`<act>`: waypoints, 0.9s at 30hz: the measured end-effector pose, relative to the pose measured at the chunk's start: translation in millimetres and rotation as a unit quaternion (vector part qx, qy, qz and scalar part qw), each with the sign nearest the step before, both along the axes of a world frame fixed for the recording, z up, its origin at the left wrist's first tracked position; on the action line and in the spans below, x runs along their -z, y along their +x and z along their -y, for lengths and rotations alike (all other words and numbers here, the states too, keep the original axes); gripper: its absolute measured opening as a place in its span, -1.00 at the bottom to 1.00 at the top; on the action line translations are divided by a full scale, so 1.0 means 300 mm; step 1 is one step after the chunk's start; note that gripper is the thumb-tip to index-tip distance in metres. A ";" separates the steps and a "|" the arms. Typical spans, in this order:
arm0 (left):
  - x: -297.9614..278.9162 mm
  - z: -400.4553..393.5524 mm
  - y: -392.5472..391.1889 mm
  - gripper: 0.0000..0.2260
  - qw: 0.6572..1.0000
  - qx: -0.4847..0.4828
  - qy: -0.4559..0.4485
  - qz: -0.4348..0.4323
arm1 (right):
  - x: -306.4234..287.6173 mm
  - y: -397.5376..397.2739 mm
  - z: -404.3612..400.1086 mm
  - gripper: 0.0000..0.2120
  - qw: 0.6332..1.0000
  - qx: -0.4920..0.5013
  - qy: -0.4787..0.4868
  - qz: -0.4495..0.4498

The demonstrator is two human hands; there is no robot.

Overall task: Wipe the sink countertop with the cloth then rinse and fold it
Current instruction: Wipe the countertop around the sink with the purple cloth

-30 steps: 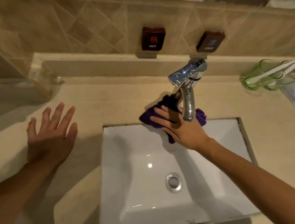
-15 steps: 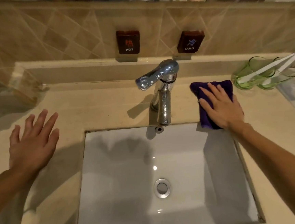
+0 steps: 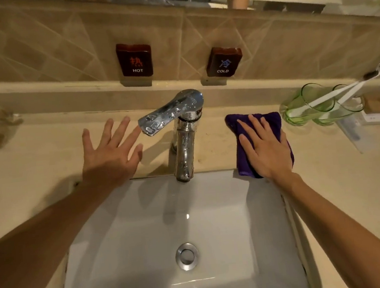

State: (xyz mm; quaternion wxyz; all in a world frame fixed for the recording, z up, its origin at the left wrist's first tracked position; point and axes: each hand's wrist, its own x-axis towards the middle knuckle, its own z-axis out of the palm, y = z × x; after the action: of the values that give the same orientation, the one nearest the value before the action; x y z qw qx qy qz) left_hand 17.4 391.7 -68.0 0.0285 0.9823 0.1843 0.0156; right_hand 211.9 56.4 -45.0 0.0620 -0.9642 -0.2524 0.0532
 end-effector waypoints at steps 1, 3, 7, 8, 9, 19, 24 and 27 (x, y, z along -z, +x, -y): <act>0.004 -0.002 -0.001 -0.50 1.000 0.005 0.009 0.010 | 0.007 -0.011 -0.016 -0.48 1.000 0.017 0.008 0.004; 0.011 -0.001 0.000 -0.54 0.998 0.014 0.046 0.033 | 0.018 -0.039 -0.073 -0.50 0.997 0.069 0.025 0.008; 0.002 -0.002 0.008 -0.54 0.997 0.026 0.071 0.000 | 0.021 -0.115 -0.205 -0.52 0.995 0.087 0.043 0.002; -0.001 -0.003 0.009 -0.53 0.997 0.024 0.071 -0.006 | 0.020 -0.135 -0.241 -0.52 0.996 0.074 0.043 0.000; -0.002 -0.003 0.011 -0.53 0.997 0.021 0.074 -0.008 | 0.016 -0.153 -0.279 -0.51 0.998 0.057 0.040 -0.002; -0.045 0.016 0.015 -0.50 0.996 -0.052 -0.011 -0.071 | 0.005 -0.121 -0.301 -0.52 0.993 -0.096 0.043 -0.043; -0.049 0.007 0.009 -0.43 0.997 -0.041 -0.025 -0.064 | 0.002 0.028 -0.134 -0.51 0.999 -0.030 0.015 0.005; -0.043 0.006 0.017 -0.43 0.996 -0.048 -0.023 -0.076 | -0.004 0.109 -0.021 -0.48 1.000 0.002 -0.001 -0.002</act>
State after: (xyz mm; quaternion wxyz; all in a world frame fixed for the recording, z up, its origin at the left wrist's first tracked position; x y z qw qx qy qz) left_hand 22.5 390.0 -55.2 0.0360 0.9698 0.2333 -0.0622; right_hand 244.5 62.6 -44.0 0.0622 -0.9645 -0.2505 0.0556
